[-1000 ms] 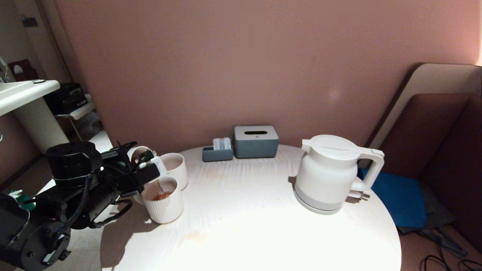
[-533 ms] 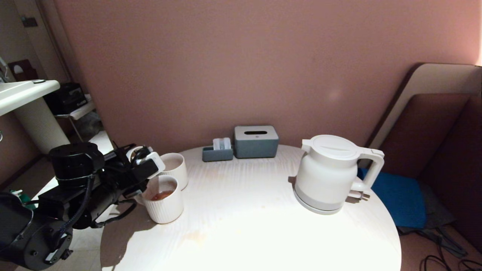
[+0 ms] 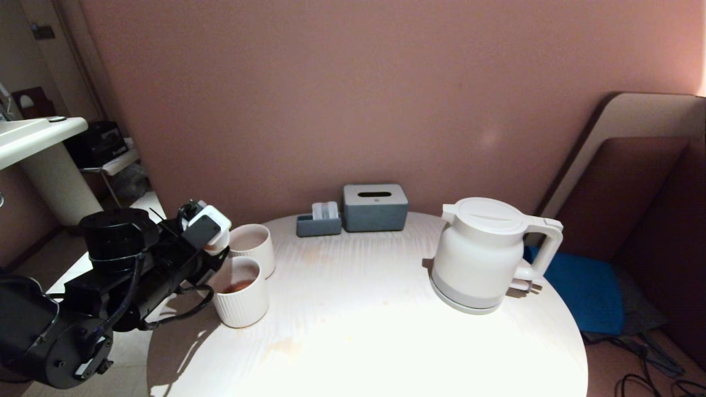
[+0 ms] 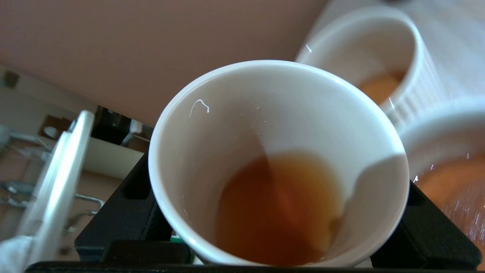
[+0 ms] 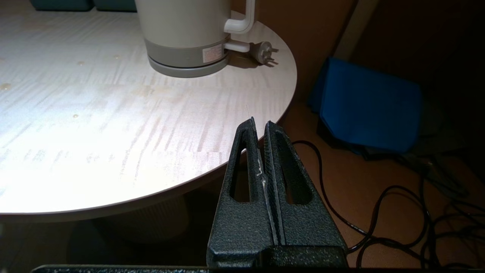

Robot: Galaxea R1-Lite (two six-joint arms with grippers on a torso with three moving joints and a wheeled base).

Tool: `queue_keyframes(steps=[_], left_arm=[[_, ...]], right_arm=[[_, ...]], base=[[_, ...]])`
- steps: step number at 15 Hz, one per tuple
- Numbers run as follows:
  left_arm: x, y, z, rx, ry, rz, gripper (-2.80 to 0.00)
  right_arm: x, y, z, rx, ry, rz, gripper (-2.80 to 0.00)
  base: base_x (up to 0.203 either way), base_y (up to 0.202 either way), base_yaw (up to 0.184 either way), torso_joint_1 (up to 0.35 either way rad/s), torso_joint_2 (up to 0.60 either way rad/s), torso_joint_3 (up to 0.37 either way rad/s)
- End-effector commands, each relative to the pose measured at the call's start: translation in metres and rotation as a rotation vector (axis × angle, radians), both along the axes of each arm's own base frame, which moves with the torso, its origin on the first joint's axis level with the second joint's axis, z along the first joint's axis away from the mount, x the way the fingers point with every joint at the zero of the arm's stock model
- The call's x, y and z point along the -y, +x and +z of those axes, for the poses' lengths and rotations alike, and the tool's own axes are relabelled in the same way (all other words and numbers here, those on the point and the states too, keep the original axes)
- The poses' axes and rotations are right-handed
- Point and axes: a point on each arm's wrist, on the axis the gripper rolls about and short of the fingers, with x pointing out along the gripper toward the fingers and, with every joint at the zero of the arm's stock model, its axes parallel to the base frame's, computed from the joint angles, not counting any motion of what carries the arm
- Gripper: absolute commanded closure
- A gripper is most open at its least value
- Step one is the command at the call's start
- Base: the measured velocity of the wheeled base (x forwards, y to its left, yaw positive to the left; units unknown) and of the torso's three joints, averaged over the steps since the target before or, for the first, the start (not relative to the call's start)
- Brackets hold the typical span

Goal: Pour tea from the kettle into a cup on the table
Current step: Pour water into another cup

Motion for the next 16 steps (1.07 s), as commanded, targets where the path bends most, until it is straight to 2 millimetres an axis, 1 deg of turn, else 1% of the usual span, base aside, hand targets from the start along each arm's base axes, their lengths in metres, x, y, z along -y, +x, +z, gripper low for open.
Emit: queue_keyframes(steps=[1, 3, 6, 9, 11, 13, 16], left_arm=[[-0.001, 0.009, 0.009, 0.043, -0.021, 0.012, 0.00], [-0.002, 0.018, 0.022, 0.093, -0.047, 0.020, 0.00], [-0.003, 0.019, 0.033, 0.036, -0.148, 0.040, 0.00], [-0.017, 0.027, 0.040, 0.030, -0.166, 0.092, 0.00], [-0.022, 0.041, 0.044, 0.057, -0.169, 0.107, 0.00], [-0.026, 0.056, 0.042, 0.061, -0.169, 0.124, 0.00], [-0.026, 0.067, 0.035, 0.054, -0.149, 0.124, 0.00]], right_arm=[[0.000, 0.000, 0.000, 0.000, 0.000, 0.001, 0.00], [0.000, 0.000, 0.000, 0.000, 0.000, 0.001, 0.00], [0.000, 0.000, 0.000, -0.001, 0.000, 0.001, 0.00], [0.000, 0.000, 0.000, -0.001, 0.000, 0.001, 0.00], [0.000, 0.000, 0.000, -0.002, 0.000, 0.001, 0.00], [0.000, 0.000, 0.000, -0.002, 0.000, 0.001, 0.00], [0.000, 0.000, 0.000, 0.000, 0.000, 0.001, 0.00]], base=[[0.000, 0.000, 0.000, 0.000, 0.00, 0.000], [0.000, 0.000, 0.000, 0.000, 0.00, 0.000], [0.000, 0.000, 0.000, 0.000, 0.00, 0.000], [0.000, 0.000, 0.000, 0.000, 0.00, 0.000], [0.000, 0.000, 0.000, 0.000, 0.00, 0.000], [0.000, 0.000, 0.000, 0.000, 0.00, 0.000], [0.000, 0.000, 0.000, 0.000, 0.00, 0.000]])
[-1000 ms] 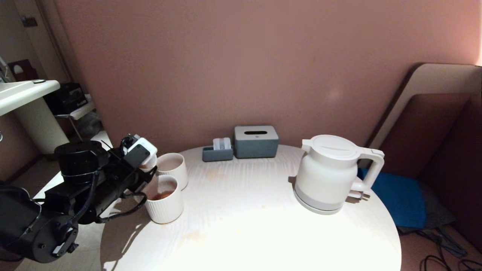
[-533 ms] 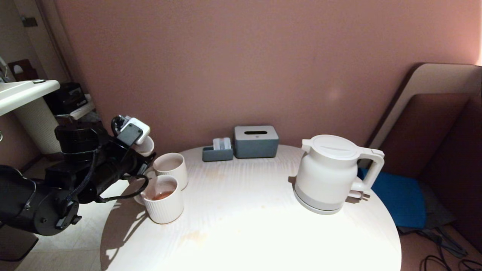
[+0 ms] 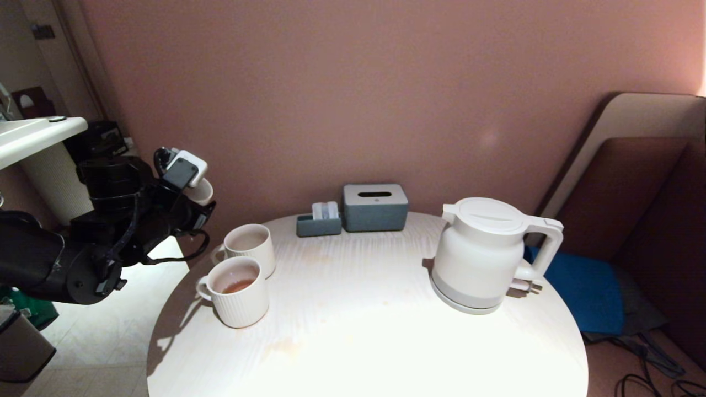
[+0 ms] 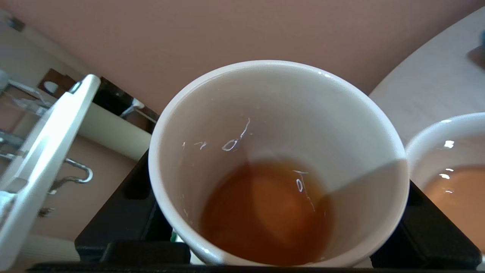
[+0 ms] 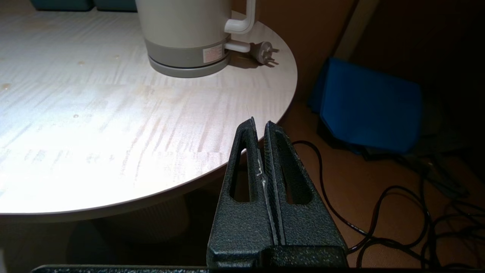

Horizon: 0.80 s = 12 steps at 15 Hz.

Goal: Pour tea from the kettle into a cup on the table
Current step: Pour water into another cup

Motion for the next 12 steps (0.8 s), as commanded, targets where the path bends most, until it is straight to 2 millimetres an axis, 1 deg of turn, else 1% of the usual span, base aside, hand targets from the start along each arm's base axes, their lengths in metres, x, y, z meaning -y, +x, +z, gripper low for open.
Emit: queue_keyframes(steps=[1, 3, 5, 10, 12], left_arm=[[0.001, 0.014, -0.008, -0.007, 0.016, 0.001, 0.00], [0.001, 0.020, -0.006, 0.006, 0.021, 0.001, 0.00], [0.001, 0.022, -0.006, 0.008, 0.048, -0.002, 0.00], [0.003, 0.030, -0.015, -0.008, 0.107, -0.008, 0.00], [0.003, 0.034, -0.014, 0.036, 0.152, -0.010, 0.00]], right_arm=[[0.000, 0.000, 0.000, -0.002, 0.000, 0.001, 0.00], [0.000, 0.000, 0.000, -0.002, 0.000, 0.001, 0.00], [0.000, 0.000, 0.000, -0.002, 0.000, 0.001, 0.00], [0.000, 0.000, 0.000, -0.002, 0.000, 0.001, 0.00], [0.000, 0.000, 0.000, -0.001, 0.000, 0.001, 0.00]], base=[[0.000, 0.000, 0.000, 0.000, 0.00, 0.000], [0.000, 0.000, 0.000, 0.000, 0.00, 0.000], [0.000, 0.000, 0.000, 0.000, 0.00, 0.000], [0.000, 0.000, 0.000, 0.000, 0.00, 0.000], [0.000, 0.000, 0.000, 0.000, 0.00, 0.000]])
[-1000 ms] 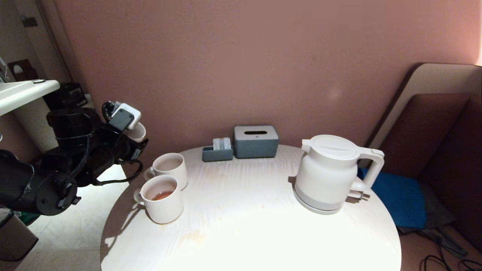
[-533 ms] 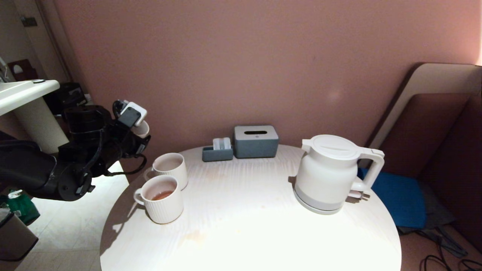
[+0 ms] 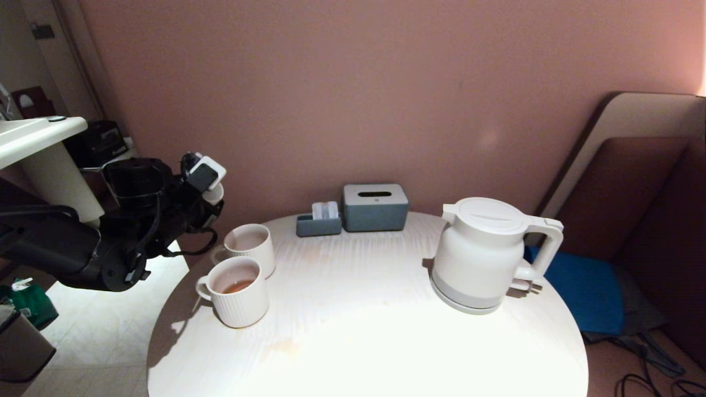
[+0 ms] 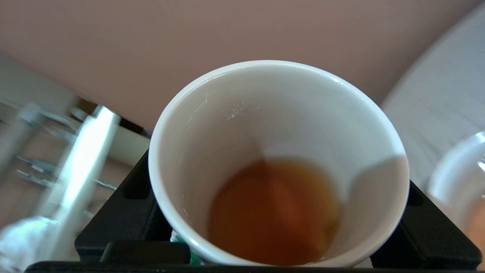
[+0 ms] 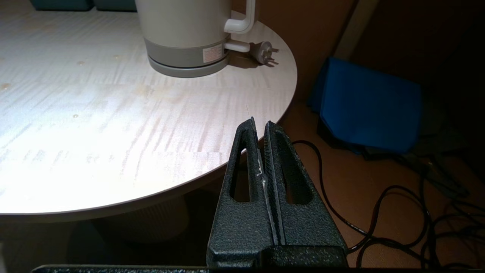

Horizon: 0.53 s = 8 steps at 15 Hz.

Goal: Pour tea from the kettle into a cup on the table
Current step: Pour water into another cup

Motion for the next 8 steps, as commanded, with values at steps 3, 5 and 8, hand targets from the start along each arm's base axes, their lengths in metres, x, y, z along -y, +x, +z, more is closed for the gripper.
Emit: queue_keyframes(steps=[3, 5, 8], left_arm=[[0.0036, 0.0093, -0.0075, 0.039, 0.088, -0.010, 0.00], [0.0081, 0.0081, -0.0052, 0.045, 0.100, -0.022, 0.00], [0.0100, 0.0074, -0.0059, 0.040, 0.145, -0.029, 0.00]], right_arm=[[0.0000, 0.0001, -0.0001, -0.002, 0.000, 0.001, 0.00], [0.0000, 0.0001, 0.0001, -0.001, 0.000, 0.001, 0.00], [0.0000, 0.0001, -0.0001, -0.002, 0.000, 0.001, 0.00]], base=[[0.000, 0.000, 0.000, 0.000, 0.00, 0.000], [0.000, 0.000, 0.000, 0.000, 0.00, 0.000], [0.000, 0.000, 0.000, 0.000, 0.00, 0.000]])
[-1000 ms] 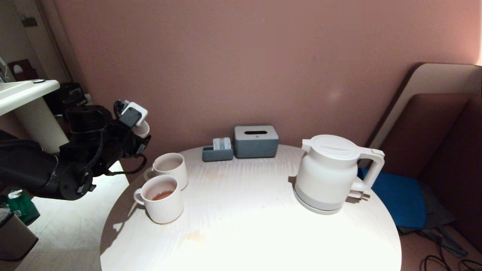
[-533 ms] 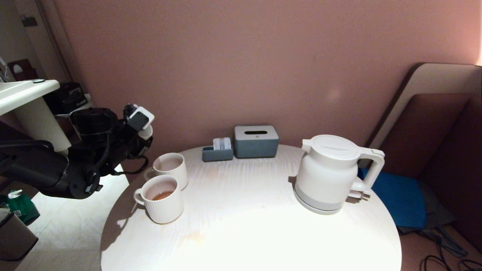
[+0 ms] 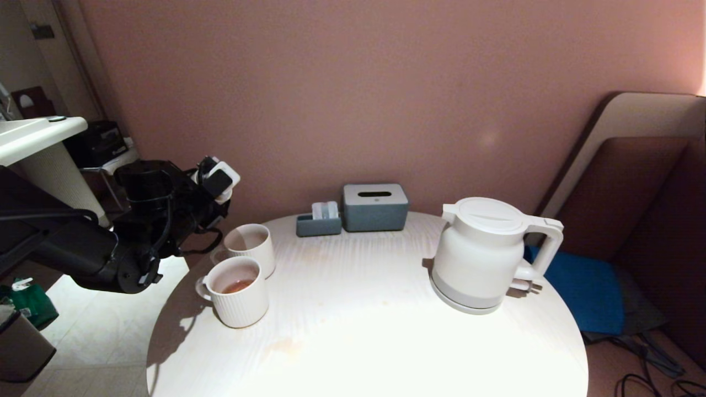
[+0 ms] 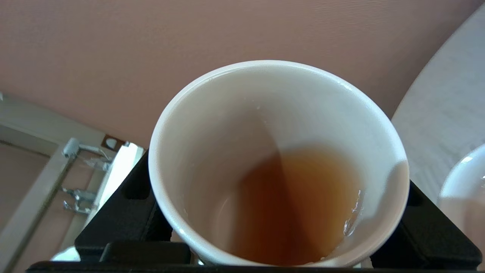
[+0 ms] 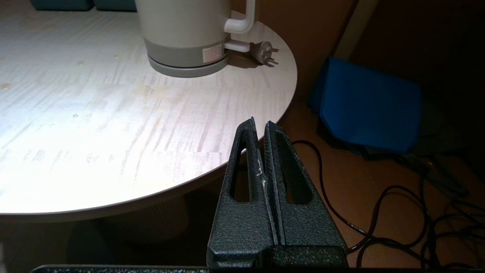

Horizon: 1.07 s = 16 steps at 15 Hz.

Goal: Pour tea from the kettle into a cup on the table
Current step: Pour water into another cup

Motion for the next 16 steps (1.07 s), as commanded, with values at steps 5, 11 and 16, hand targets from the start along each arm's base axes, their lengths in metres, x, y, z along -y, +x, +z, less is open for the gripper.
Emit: queue_keyframes(steps=[5, 11, 16], left_arm=[[0.006, -0.003, 0.001, 0.000, 0.093, -0.017, 0.00], [0.016, -0.010, -0.007, -0.035, 0.178, -0.050, 0.00], [0.017, -0.004, -0.017, 0.015, 0.269, -0.049, 0.00]], right_arm=[[0.000, 0.000, 0.000, -0.001, 0.000, 0.001, 0.00], [0.000, 0.000, 0.000, -0.001, 0.000, 0.001, 0.00], [0.000, 0.000, 0.000, -0.002, 0.000, 0.001, 0.00]], base=[[0.000, 0.000, 0.000, 0.000, 0.00, 0.000], [0.000, 0.000, 0.000, 0.000, 0.00, 0.000], [0.000, 0.000, 0.000, 0.000, 0.00, 0.000]])
